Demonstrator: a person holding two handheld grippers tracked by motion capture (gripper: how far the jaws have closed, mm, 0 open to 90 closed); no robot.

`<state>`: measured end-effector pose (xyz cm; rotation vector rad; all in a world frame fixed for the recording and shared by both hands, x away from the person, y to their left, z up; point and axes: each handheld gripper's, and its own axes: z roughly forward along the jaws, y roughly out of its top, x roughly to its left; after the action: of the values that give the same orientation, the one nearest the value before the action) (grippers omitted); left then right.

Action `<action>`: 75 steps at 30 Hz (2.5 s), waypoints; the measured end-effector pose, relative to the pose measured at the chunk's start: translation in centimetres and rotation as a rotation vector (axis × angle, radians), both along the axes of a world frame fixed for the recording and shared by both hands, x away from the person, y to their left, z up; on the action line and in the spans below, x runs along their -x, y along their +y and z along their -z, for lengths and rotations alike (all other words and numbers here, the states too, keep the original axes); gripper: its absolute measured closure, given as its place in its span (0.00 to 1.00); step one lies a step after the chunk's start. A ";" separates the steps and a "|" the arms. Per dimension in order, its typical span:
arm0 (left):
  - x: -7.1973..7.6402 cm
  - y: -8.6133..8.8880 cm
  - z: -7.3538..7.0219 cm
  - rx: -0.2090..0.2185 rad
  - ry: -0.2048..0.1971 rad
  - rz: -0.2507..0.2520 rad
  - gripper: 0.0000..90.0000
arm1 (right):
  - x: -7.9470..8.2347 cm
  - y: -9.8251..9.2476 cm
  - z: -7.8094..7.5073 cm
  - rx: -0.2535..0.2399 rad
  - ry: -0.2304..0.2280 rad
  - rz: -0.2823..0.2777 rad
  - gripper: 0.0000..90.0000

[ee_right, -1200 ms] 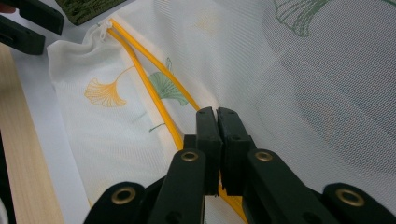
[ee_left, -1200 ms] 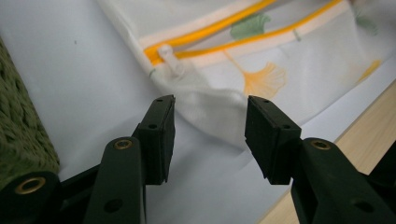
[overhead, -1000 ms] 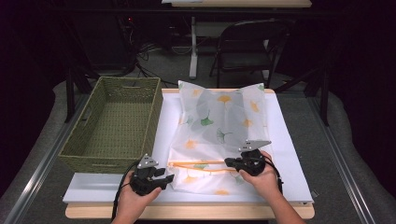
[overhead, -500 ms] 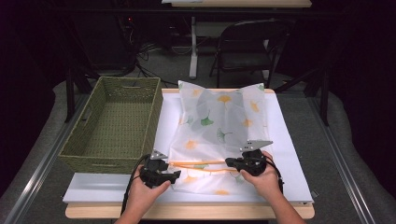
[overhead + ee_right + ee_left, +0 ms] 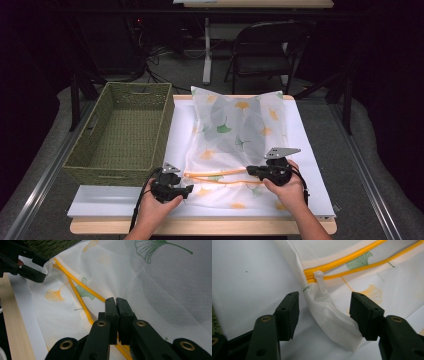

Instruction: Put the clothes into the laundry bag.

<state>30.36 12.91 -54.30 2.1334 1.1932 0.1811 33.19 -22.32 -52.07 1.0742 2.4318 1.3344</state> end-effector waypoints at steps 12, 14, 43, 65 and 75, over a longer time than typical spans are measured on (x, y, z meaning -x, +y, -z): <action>-0.1 0.6 0.1 0.002 -0.032 0.019 0.79 | -0.1 0.0 0.2 0.009 0.001 -0.001 0.98; -0.1 0.6 0.0 0.005 -0.038 0.016 0.84 | -0.1 0.2 0.3 0.013 0.001 -0.006 0.98; -1.2 -1.4 -3.3 0.079 -0.067 0.145 0.97 | 0.9 5.0 -0.7 0.044 -0.093 -0.097 0.71; -0.7 -0.8 -2.8 0.150 -0.031 0.121 0.97 | 0.6 12.3 0.6 0.075 -0.144 -0.235 0.89; -0.6 -1.0 -2.5 0.144 -0.022 0.125 0.97 | 0.4 13.4 1.3 0.119 -0.150 -0.254 0.88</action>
<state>30.95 11.88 -51.85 2.0667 1.0245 0.0614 32.80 -8.97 -53.40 0.6296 2.5599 1.2669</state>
